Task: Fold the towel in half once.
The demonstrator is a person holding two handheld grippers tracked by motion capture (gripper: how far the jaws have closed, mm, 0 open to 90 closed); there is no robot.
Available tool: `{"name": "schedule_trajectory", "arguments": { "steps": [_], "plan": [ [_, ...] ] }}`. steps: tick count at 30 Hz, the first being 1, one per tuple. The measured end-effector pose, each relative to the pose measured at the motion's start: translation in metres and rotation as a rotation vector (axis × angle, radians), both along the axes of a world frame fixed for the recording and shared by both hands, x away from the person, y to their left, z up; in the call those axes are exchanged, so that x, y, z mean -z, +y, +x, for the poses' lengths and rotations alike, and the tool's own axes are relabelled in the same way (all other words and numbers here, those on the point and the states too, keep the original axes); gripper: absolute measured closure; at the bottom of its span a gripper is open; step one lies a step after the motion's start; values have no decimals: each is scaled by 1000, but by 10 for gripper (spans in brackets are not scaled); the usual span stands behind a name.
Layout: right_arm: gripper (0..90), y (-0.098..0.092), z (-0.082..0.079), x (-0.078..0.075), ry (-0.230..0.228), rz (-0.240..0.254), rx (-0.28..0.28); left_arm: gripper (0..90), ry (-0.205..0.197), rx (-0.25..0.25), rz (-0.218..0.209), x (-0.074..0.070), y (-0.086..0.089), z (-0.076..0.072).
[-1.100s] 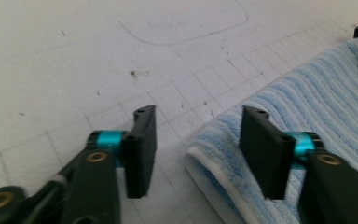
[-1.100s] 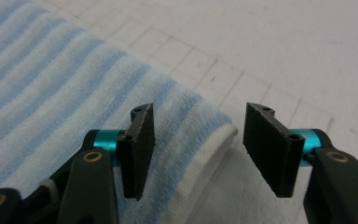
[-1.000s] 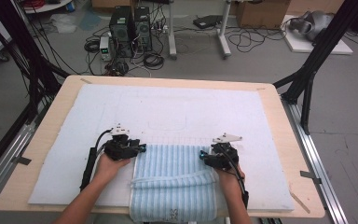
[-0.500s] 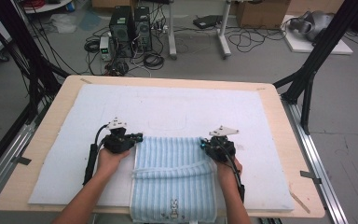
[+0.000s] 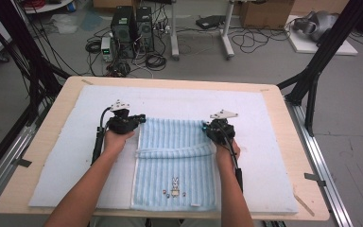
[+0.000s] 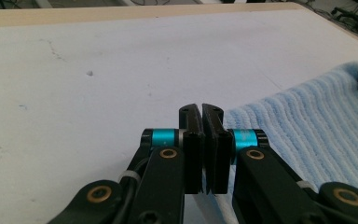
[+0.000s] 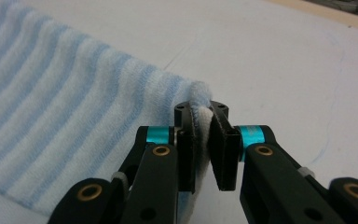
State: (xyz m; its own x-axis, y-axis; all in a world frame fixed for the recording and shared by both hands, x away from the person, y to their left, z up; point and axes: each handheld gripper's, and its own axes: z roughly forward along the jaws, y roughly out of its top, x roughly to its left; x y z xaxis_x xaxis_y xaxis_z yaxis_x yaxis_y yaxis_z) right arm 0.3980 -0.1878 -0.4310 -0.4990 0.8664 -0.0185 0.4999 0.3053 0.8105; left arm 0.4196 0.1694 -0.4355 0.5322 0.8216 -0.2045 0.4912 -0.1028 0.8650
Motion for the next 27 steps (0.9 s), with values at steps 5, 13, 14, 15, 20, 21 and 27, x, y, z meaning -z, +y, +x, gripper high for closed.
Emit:
{"name": "schedule_trajectory", "arguments": {
  "steps": [5, 13, 14, 15, 20, 21, 27],
  "plan": [
    [566, 2, 10, 6, 42, -8, 43, 556, 98, -40, -25, 8, 4, 2],
    [481, -20, -13, -4, 44, 144, -32, 510, 83, 59, -49, -6, 8, -28],
    [481, -21, -18, -5, 51, 146, -45, 511, 85, 71, -35, -8, 8, -33],
    [481, -22, -23, -6, 53, 156, -73, 522, 70, 61, -44, -8, 9, -39],
    [474, -26, -37, -9, 129, 197, -158, 583, 85, 101, -62, -5, 13, -63],
    [477, -24, -39, -10, 126, 185, -166, 579, 100, 122, -49, -5, 12, -65],
    [531, -15, -40, -6, 171, 117, -169, 532, 98, 177, -36, -2, 3, -77]
  ]
}}
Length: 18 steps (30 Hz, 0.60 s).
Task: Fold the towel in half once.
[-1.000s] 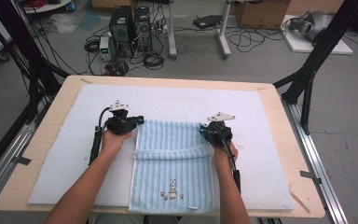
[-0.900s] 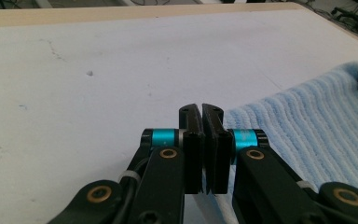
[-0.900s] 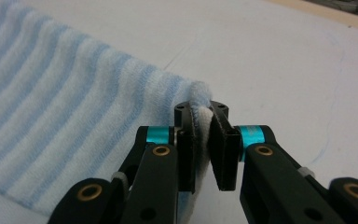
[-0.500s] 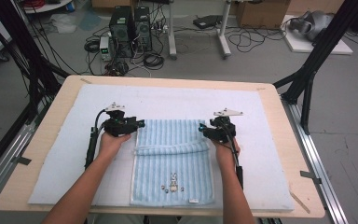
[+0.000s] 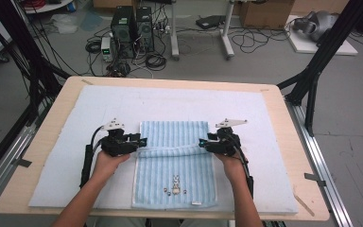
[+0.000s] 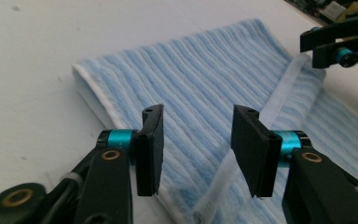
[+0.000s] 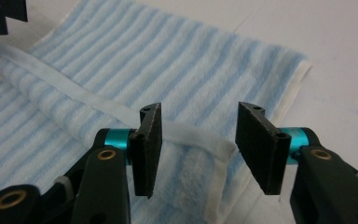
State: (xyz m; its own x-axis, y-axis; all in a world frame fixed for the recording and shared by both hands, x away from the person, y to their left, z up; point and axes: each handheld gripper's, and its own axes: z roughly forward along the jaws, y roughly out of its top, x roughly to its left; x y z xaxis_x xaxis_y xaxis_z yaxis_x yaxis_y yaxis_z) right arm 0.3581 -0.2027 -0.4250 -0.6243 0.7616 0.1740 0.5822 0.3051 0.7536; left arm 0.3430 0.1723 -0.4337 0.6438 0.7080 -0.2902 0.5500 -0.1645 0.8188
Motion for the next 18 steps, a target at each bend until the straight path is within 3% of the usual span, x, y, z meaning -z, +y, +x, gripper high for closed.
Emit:
{"name": "schedule_trajectory", "arguments": {
  "steps": [4, 5, 7, 10, 11, 15, 18],
  "plan": [
    [632, 1, -4, 3, -21, -18, 1, 505, 2, 30, 32, 8, -4, -5],
    [633, 0, -4, 5, -7, -32, 2, 514, 4, 41, 43, 9, -5, -5],
    [659, -2, -5, 11, 21, -30, 6, 609, 2, 50, 67, 9, -8, -7],
    [799, -5, -10, 14, 5, -22, -8, 805, 9, 68, 99, 10, -9, -8],
    [812, -5, -12, 14, -4, -27, -14, 850, 7, 71, 101, 10, -9, -9],
    [821, -6, -20, 12, -37, -26, -18, 871, -11, 74, 91, 6, -9, -12],
    [820, -8, -28, 9, -71, -8, -20, 873, -29, 76, 54, 3, -6, -20]
  ]
}}
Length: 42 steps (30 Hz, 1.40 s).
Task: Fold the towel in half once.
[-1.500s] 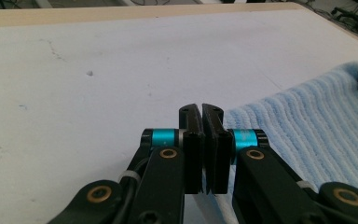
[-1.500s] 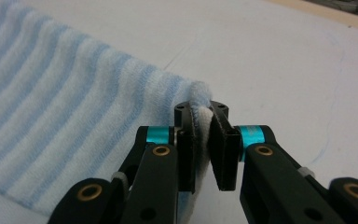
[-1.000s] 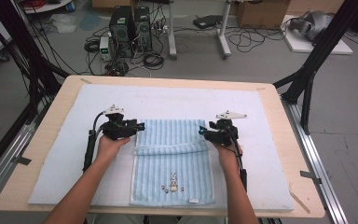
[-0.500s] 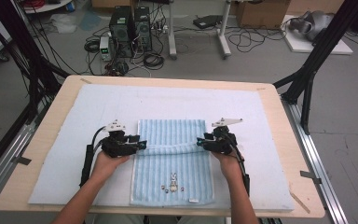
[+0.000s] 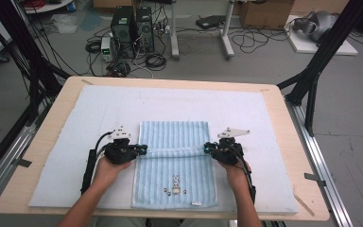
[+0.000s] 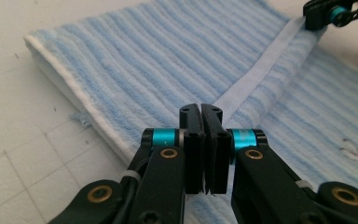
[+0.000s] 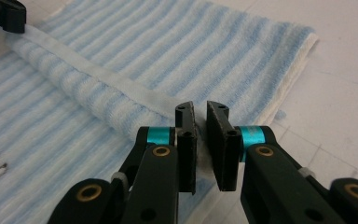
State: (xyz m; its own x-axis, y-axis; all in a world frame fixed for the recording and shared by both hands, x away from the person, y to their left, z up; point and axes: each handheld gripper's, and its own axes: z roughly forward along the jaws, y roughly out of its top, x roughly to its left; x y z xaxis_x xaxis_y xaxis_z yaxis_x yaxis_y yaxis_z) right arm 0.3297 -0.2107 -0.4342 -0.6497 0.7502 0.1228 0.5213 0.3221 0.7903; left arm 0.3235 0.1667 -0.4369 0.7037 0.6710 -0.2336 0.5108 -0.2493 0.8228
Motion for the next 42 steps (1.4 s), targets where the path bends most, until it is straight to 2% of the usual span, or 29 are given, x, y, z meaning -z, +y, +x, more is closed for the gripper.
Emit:
{"name": "schedule_trajectory", "arguments": {
  "steps": [3, 4, 5, 6, 10, 16, 22, 26, 28, 30, 32, 34, 37, 40, 41, 42],
  "plan": [
    [818, -3, -13, -2, -31, 29, -5, 872, -7, 10, -33, -1, 4, -12],
    [818, -4, -18, -2, -44, 28, -10, 873, -8, 27, -31, -2, 4, -16],
    [818, -4, -23, -2, -53, 32, -16, 873, -26, 32, -40, -3, 5, -21],
    [818, -4, -28, -2, -67, 27, -25, 873, -26, 33, -60, -4, 6, -25],
    [819, -4, -48, 2, -84, 12, -33, 872, -22, 60, -60, -3, 8, -39],
    [818, -9, -73, 2, -117, 24, -47, 872, -27, 103, -79, 0, 11, -60],
    [812, -11, -93, 4, -118, 20, -68, 872, -21, 114, -96, 5, 14, -73],
    [801, -14, -103, 5, -115, 21, -68, 871, -9, 143, -98, 10, 14, -83],
    [771, -17, -109, 5, -113, 27, -70, 854, 0, 153, -126, 11, 15, -87],
    [691, -20, -114, 2, -113, 46, -66, 649, 8, 124, -135, 9, 17, -88],
    [674, -26, -118, -2, -128, 86, -37, 529, -15, 80, -141, 5, 22, -85],
    [646, -30, -117, -6, -133, 95, 6, 480, -26, 35, -162, 2, 26, -77],
    [586, -30, -107, -8, -137, 69, 64, 430, -60, -19, -154, -5, 28, -60],
    [560, -27, -87, -10, -131, 58, 107, 400, -72, -71, -154, -9, 29, -39],
    [556, -26, -79, -10, -125, 52, 119, 391, -81, -105, -154, -10, 30, -32],
    [556, -24, -71, -11, -121, 49, 125, 345, -91, -127, -155, -11, 30, -26]
  ]
}}
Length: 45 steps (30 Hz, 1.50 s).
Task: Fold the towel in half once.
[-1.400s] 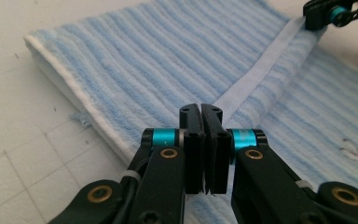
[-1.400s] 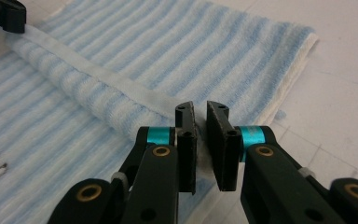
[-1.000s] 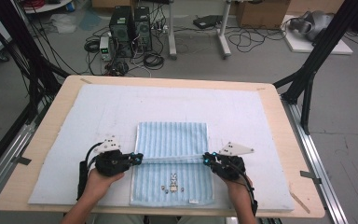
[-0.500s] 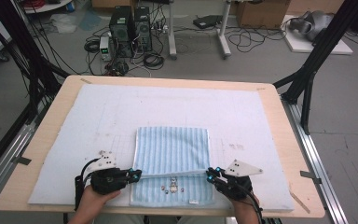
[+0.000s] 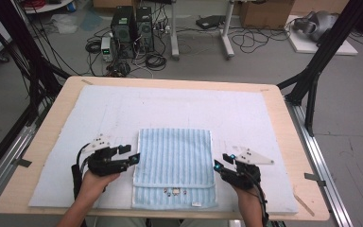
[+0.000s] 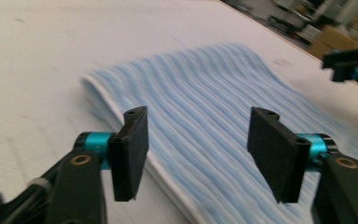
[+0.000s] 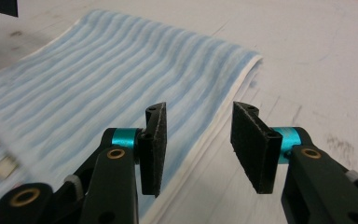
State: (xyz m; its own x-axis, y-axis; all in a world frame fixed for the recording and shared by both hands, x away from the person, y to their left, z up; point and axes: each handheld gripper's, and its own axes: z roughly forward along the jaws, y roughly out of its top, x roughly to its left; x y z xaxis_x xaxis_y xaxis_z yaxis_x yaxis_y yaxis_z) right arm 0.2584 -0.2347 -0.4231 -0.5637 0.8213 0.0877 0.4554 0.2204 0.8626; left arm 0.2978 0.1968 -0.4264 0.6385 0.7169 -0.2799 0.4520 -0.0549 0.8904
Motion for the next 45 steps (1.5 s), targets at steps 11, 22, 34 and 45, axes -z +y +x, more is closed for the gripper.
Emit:
{"name": "schedule_trajectory", "arguments": {
  "steps": [11, 22, 34, 45],
  "plan": [
    [440, 24, 58, 6, 40, -73, 80, 212, -20, -21, -37, 3, -2, 50],
    [146, 17, 59, 9, 67, -47, 70, 207, 6, -45, 3, 2, -1, 59],
    [114, 16, 62, 9, 29, 12, 2, 201, -2, -26, 4, -3, -5, 62],
    [170, 16, 84, 13, 92, -10, 24, 231, 107, -90, 118, 16, -13, 73]
  ]
}}
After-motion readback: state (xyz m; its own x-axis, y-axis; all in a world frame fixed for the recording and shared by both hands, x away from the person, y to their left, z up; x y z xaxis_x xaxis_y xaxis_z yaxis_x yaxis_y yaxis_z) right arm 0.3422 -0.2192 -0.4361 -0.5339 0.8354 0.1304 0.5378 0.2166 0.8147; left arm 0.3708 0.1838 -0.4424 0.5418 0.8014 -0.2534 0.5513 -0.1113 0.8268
